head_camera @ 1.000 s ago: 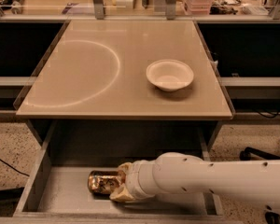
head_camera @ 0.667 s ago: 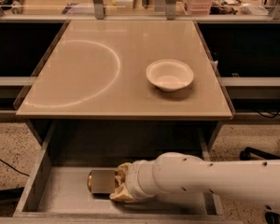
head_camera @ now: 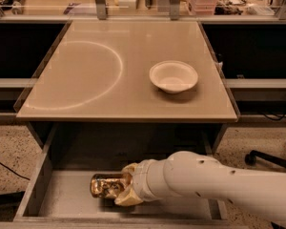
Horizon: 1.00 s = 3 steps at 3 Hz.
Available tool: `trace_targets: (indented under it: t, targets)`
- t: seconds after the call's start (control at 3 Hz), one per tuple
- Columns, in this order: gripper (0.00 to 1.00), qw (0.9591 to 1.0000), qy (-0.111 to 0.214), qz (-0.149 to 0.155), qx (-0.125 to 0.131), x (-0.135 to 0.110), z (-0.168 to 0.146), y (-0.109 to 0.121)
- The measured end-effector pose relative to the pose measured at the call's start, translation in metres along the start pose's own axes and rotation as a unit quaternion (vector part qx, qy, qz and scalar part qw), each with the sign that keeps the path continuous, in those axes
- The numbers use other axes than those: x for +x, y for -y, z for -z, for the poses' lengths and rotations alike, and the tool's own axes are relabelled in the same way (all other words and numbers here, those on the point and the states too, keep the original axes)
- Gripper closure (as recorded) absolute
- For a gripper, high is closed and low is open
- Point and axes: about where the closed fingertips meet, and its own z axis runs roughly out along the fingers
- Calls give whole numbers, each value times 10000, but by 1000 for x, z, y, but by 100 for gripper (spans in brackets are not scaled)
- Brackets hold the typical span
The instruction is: Pick orange can from top drawer and place on counter
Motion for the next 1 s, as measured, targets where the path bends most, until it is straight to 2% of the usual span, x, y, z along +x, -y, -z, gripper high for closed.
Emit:
trace_targets:
  t: [0.33,0.67,1.0]
  targets:
    - [100,9992,-270,135,269,-12,53,-10]
    - [100,9949,-729,11,691,-21,107,-19]
    - [100,9856,-1171,238,1200,-49,174,-6]
